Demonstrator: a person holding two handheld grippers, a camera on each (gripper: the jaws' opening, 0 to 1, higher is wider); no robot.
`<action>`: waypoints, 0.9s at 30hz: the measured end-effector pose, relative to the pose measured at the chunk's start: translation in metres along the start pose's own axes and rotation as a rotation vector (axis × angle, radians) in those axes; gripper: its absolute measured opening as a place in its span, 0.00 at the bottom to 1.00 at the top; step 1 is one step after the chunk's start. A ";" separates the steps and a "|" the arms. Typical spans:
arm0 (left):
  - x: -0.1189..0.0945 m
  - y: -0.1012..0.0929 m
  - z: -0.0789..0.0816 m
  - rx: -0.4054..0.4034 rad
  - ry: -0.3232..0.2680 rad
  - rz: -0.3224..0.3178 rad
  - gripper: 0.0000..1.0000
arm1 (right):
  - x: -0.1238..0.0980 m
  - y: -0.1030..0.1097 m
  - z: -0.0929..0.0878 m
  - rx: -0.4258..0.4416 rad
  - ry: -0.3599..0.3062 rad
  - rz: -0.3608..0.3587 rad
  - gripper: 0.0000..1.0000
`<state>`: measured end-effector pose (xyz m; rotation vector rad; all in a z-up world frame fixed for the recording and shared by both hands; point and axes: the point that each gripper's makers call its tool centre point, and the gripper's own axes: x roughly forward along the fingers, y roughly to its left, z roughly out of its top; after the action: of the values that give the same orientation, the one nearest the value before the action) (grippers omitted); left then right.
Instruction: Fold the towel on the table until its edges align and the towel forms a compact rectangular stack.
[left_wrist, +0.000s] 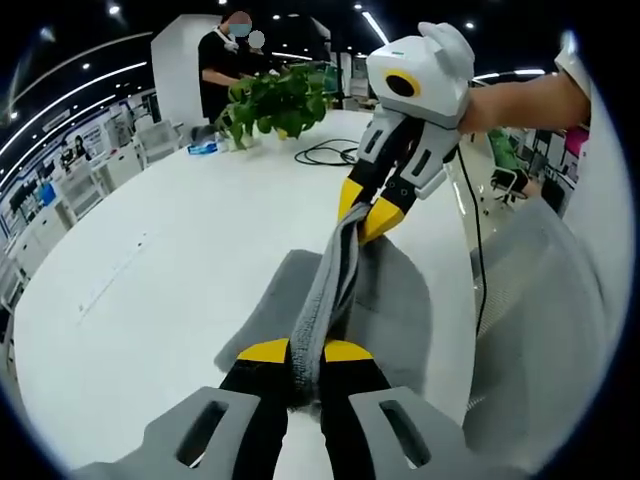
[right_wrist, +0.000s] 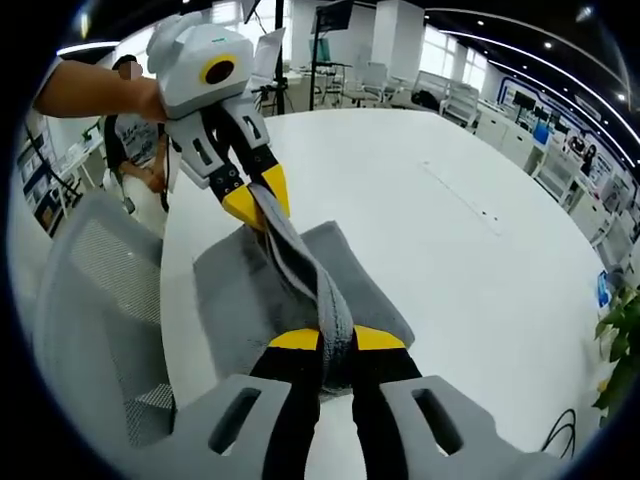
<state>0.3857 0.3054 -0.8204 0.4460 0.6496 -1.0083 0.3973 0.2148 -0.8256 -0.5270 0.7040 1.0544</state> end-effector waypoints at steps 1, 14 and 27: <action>0.000 0.000 -0.001 -0.002 0.002 0.000 0.10 | 0.000 0.001 0.000 -0.002 0.002 0.000 0.08; 0.010 0.007 -0.007 -0.008 0.021 0.002 0.10 | 0.011 -0.005 -0.004 0.001 0.015 0.001 0.08; 0.027 0.015 -0.007 0.007 0.031 0.012 0.10 | 0.021 -0.015 -0.018 0.085 0.044 -0.025 0.10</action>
<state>0.4075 0.2996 -0.8430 0.4725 0.6707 -0.9941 0.4128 0.2086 -0.8518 -0.4852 0.7756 0.9878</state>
